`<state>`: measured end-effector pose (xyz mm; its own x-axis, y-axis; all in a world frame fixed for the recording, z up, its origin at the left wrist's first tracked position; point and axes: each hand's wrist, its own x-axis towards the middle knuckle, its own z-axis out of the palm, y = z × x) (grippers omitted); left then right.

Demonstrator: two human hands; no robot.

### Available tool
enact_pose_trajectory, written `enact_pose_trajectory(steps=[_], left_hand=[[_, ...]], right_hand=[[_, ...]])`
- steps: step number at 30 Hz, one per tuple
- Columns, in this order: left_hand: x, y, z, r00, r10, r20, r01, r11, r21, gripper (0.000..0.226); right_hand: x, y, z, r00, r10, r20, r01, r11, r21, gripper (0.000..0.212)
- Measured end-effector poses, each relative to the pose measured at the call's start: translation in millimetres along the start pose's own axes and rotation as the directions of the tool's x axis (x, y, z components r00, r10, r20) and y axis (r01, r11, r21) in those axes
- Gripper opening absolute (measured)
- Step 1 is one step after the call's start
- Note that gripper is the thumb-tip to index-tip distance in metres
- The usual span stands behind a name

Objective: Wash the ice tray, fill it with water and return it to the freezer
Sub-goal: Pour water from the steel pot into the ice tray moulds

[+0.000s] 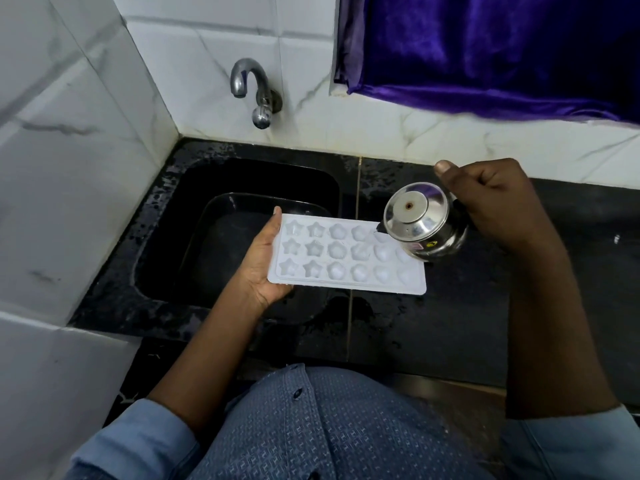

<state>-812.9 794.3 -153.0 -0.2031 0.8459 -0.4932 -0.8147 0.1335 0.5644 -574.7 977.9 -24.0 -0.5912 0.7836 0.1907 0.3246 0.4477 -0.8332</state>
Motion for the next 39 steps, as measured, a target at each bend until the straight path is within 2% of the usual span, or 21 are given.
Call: enact_pose_trajectory(steps=[7, 19, 26, 32, 39], left_hand=[[-1, 0, 2, 1.0, 0.0, 0.025, 0.0, 1.0, 0.024, 0.081], [-6, 2, 4, 0.999, -0.004, 0.035, 0.002, 0.999, 0.053, 0.081], [-6, 2, 5, 0.999, -0.002, 0.043, -0.001, 0.998, 0.064, 0.082], [-7, 7, 5, 0.999, 0.02, 0.03, -0.021, 0.998, 0.058, 0.079], [-14, 13, 2, 0.999, 0.051, -0.018, -0.05, 0.998, 0.048, 0.075]], right_hand=[[1, -1, 3, 1.0, -0.01, 0.01, 0.01, 1.0, -0.008, 0.066], [-2, 2, -3, 0.993, 0.107, -0.051, -0.097, 0.98, 0.172, 0.062], [-4, 6, -18, 0.997, 0.037, -0.074, -0.035, 0.999, 0.028, 0.061], [-5, 13, -22, 0.995, 0.057, -0.084, -0.054, 0.998, 0.04, 0.065], [-2, 10, -12, 0.999, 0.01, -0.042, -0.01, 1.0, 0.01, 0.067]])
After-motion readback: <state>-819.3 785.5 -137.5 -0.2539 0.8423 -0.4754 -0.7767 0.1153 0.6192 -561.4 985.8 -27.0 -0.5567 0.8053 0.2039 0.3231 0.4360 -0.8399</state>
